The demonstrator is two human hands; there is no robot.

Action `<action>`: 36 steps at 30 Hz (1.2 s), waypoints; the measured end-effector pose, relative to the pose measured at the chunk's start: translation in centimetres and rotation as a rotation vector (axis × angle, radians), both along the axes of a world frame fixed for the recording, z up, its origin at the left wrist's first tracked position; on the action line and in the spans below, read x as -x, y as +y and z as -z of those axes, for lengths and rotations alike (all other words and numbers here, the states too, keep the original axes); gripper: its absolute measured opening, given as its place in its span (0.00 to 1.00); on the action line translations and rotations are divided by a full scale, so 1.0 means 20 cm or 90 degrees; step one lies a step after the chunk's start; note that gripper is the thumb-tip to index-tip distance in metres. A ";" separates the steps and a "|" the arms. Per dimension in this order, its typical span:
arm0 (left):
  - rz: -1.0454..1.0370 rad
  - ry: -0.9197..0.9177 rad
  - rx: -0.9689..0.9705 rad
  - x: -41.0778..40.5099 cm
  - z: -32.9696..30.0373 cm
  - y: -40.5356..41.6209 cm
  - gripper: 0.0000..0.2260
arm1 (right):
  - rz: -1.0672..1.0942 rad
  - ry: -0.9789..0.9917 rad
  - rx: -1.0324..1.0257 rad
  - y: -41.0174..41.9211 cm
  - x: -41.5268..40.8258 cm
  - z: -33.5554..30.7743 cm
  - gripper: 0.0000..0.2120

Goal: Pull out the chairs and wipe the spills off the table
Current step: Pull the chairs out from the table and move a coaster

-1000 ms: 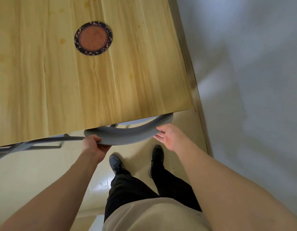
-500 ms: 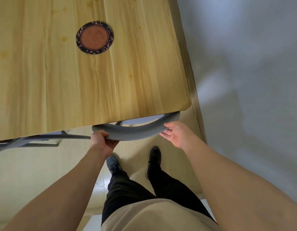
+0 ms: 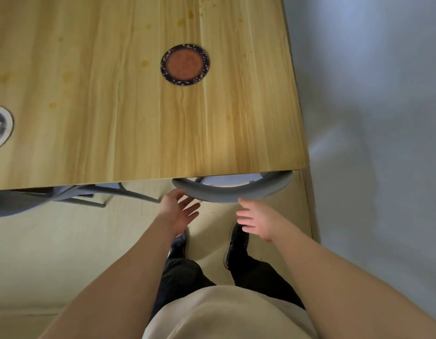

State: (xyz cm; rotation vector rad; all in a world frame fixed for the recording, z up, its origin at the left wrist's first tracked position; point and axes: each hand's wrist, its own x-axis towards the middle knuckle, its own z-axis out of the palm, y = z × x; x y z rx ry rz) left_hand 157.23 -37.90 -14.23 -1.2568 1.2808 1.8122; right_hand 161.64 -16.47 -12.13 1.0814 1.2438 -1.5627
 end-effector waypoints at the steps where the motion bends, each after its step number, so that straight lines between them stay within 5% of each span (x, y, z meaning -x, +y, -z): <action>1: 0.006 -0.006 0.004 -0.02 -0.01 -0.04 0.17 | -0.011 0.003 0.000 -0.05 0.00 -0.01 0.26; 18: -0.046 0.007 0.135 -0.07 -0.22 -1.73 0.15 | -0.079 0.057 0.050 -1.67 0.25 -0.21 0.14; 30: -0.141 -0.003 0.166 0.03 -0.22 -2.28 0.23 | -0.054 0.021 0.066 -2.13 0.44 -0.14 0.21; 36: -0.130 -0.001 0.188 0.27 -0.13 -2.68 0.17 | 0.049 0.025 0.033 -2.50 0.53 -0.03 0.17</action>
